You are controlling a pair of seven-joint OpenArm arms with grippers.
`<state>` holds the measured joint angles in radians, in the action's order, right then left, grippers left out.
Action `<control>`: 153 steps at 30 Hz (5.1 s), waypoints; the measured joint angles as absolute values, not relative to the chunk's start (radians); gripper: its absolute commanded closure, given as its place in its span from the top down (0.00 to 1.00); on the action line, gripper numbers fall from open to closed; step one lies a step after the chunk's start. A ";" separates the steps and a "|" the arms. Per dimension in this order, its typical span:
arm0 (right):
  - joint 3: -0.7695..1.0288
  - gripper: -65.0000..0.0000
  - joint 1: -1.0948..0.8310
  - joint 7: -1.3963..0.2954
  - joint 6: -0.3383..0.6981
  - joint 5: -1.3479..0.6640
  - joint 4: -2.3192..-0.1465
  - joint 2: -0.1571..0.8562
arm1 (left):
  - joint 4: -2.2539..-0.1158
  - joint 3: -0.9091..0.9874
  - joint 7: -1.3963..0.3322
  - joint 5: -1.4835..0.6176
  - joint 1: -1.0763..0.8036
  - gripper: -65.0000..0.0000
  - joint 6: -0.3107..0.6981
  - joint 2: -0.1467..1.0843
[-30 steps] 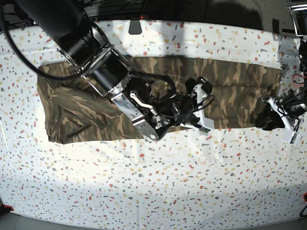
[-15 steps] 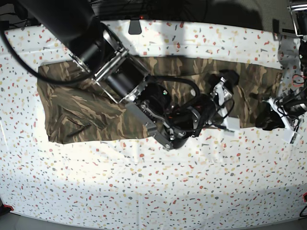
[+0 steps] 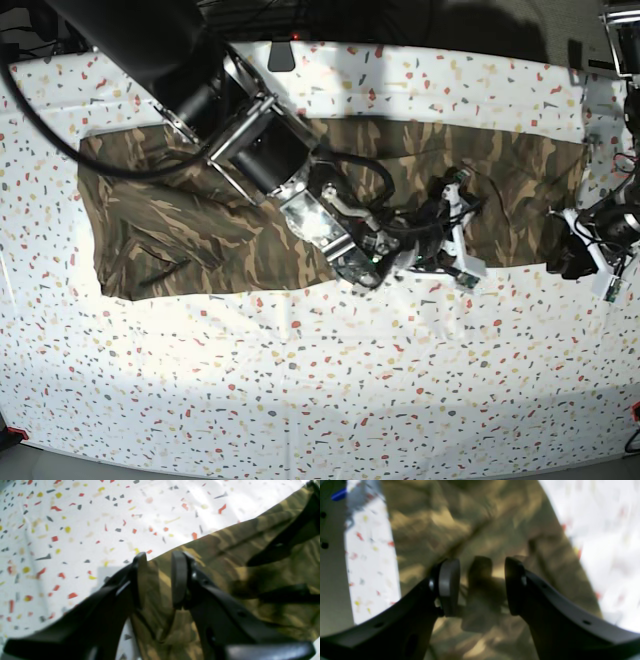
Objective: Fold the T-shirt properly
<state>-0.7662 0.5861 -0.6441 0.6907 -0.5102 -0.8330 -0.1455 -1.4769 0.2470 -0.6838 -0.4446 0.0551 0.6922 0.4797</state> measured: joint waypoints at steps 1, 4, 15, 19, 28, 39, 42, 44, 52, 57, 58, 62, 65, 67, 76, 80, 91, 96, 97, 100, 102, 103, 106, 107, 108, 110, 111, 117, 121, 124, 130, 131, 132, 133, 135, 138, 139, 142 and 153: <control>-0.766 0.45 0.584 -0.687 0.688 -0.558 -0.822 -0.140 | -1.477 0.247 -0.680 -0.422 0.053 0.26 0.692 0.480; -0.766 0.45 0.580 -0.752 0.689 -0.749 -0.824 -0.136 | -1.477 0.247 -0.638 -0.371 0.052 0.26 0.692 0.482; -0.770 0.45 0.579 -0.876 0.689 -0.999 -0.843 -0.142 | -1.477 0.247 -0.553 -0.366 0.053 0.26 0.693 0.482; -0.787 0.45 0.575 -1.060 0.689 -1.201 -0.844 -0.144 | -1.477 0.247 -0.553 -0.366 0.053 0.26 0.692 0.482; -0.417 0.45 0.585 -0.989 0.693 -0.875 -1.121 -0.144 | -1.515 0.249 -0.586 -0.557 0.052 0.26 0.691 0.435; -0.212 0.45 0.579 -1.105 0.690 -0.632 -1.129 0.158 | -1.519 0.247 -0.789 -0.696 0.048 0.26 0.691 0.177; -0.247 0.45 0.577 -1.223 0.690 -0.729 -1.129 0.248 | -1.519 0.250 -0.885 -0.694 0.047 0.26 0.690 0.145; -0.280 0.45 0.577 -1.275 0.692 -0.791 -1.129 0.295 | -1.519 0.252 -0.955 -0.689 0.047 0.26 0.688 0.120; -0.317 0.45 0.577 -1.281 0.693 -0.807 -1.130 0.405 | -1.519 0.252 -1.076 -0.514 0.041 0.25 0.690 0.119; -0.317 0.45 0.577 -1.281 0.693 -0.807 -1.130 0.454 | -1.519 0.251 -1.076 -0.435 0.004 0.25 0.691 0.120; -0.317 0.45 0.579 -1.281 0.693 -0.807 -1.130 0.463 | -1.519 0.252 -1.077 -0.433 -0.007 0.25 0.691 0.123; -0.317 0.45 0.579 -1.273 0.693 -0.807 -1.130 0.489 | -1.519 0.254 -1.031 -0.433 -0.030 0.25 0.691 0.125; -0.325 0.45 0.579 -1.227 0.694 -0.779 -1.131 0.489 | -1.519 0.253 -1.005 -0.435 -0.042 0.25 0.692 0.125; -0.347 0.45 0.580 -1.162 0.694 -0.704 -1.131 0.485 | -1.519 0.253 -1.005 -0.434 -0.041 0.25 0.691 0.125; -0.581 0.45 0.578 -0.913 0.694 -0.477 -1.132 0.485 | -1.519 0.253 -1.004 -0.434 -0.042 0.25 0.692 0.125; -0.599 0.45 0.579 -0.973 0.697 -0.561 -1.132 0.483 | -1.519 0.253 -1.005 -0.434 -0.042 0.25 0.691 0.124; -0.585 0.00 0.593 -1.090 0.696 -0.638 -1.132 0.485 | -1.519 0.253 -1.002 -0.435 -0.043 0.25 0.688 0.125; -0.584 0.00 0.604 -1.301 0.693 -0.901 -1.182 0.508 | -1.519 0.253 -1.002 -0.437 -0.044 0.25 0.688 0.124; -0.584 0.00 0.603 -1.319 0.693 -0.960 -1.201 0.520 | -1.519 0.253 -1.002 -0.441 -0.044 0.25 0.688 0.124; -0.584 0.00 0.604 -1.314 0.694 -1.075 -1.261 0.569 | -1.519 0.253 -1.002 -0.446 -0.044 0.25 0.688 0.124; -0.583 0.00 0.607 -1.318 0.693 -1.153 -1.289 0.600 | -1.519 0.253 -1.002 -0.445 -0.044 0.25 0.688 0.124; -0.583 0.00 0.606 -1.318 0.693 -1.190 -1.296 0.611 | -1.519 0.253 -1.001 -0.446 -0.044 0.25 0.688 0.124; -0.583 0.00 0.593 -1.318 0.694 -1.268 -1.297 0.622 | -1.519 0.253 -0.993 -0.445 -0.044 0.25 0.688 0.124; -0.583 0.00 0.586 -1.318 0.694 -1.269 -1.297 0.620 | -1.519 0.253 -0.992 -0.445 -0.044 0.25 0.688 0.124; -0.583 0.00 0.576 -1.318 0.694 -1.279 -1.297 0.617 | -1.519 0.253 -0.990 -0.445 -0.044 0.25 0.688 0.124; -0.583 0.00 0.551 -1.318 0.693 -1.318 -1.297 0.611 | -1.519 0.253 -0.987 -0.445 -0.044 0.25 0.688 0.124; -0.583 0.00 0.536 -1.314 0.694 -1.324 -1.298 0.606 | -1.519 0.253 -0.987 -0.445 -0.045 0.25 0.688 0.124; -0.584 0.28 0.470 -1.319 0.694 -1.351 -1.298 0.597 | -1.519 0.253 -0.987 -0.445 -0.045 0.25 0.688 0.124; -0.584 0.28 0.479 -1.318 0.694 -1.418 -1.298 0.598 | -1.519 0.253 -0.987 -0.445 -0.044 0.25 0.688 0.124; -0.554 0.28 0.476 -1.318 0.694 -1.428 -1.307 0.590 | -1.519 0.253 -0.987 -0.445 -0.044 0.26 0.688 0.125; -0.270 0.28 0.481 -1.310 0.694 -1.447 -1.342 0.498 | -1.519 0.253 -0.987 -0.445 -0.038 0.25 0.688 0.125; -0.208 0.28 0.484 -1.309 0.693 -1.448 -1.342 0.479 | -1.519 0.253 -0.987 -0.443 -0.036 0.26 0.688 0.125; -0.149 0.28 0.488 -1.310 0.694 -1.448 -1.343 0.462 | -1.519 0.253 -0.989 -0.442 -0.032 0.26 0.688 0.126; -0.092 0.28 0.490 -1.309 0.694 -1.448 -1.343 0.447 | -1.521 0.253 -0.995 -0.441 -0.030 0.26 0.688 0.129; 0.009 0.28 0.489 -1.312 0.694 -1.446 -1.343 0.426 | -1.533 0.253 -0.995 -0.389 -0.031 0.26 0.688 0.135; 0.105 0.28 0.486 -1.326 0.694 -1.443 -1.342 0.415 | -1.570 0.253 -0.999 -0.273 -0.033 0.26 0.679 0.150; 0.123 0.28 0.487 -1.327 0.694 -1.443 -1.342 0.414 | -1.586 0.253 -1.006 -0.249 -0.033 0.26 0.654 0.156; 0.153 0.28 0.487 -1.325 0.694 -1.442 -1.342 0.416 | -1.626 0.253 -1.093 -0.213 -0.031 0.26 0.613 0.176; 0.151 0.28 0.487 -1.326 0.694 -1.442 -1.342 0.418 | -1.665 0.253 -1.311 -0.226 -0.044 0.25 0.443 0.194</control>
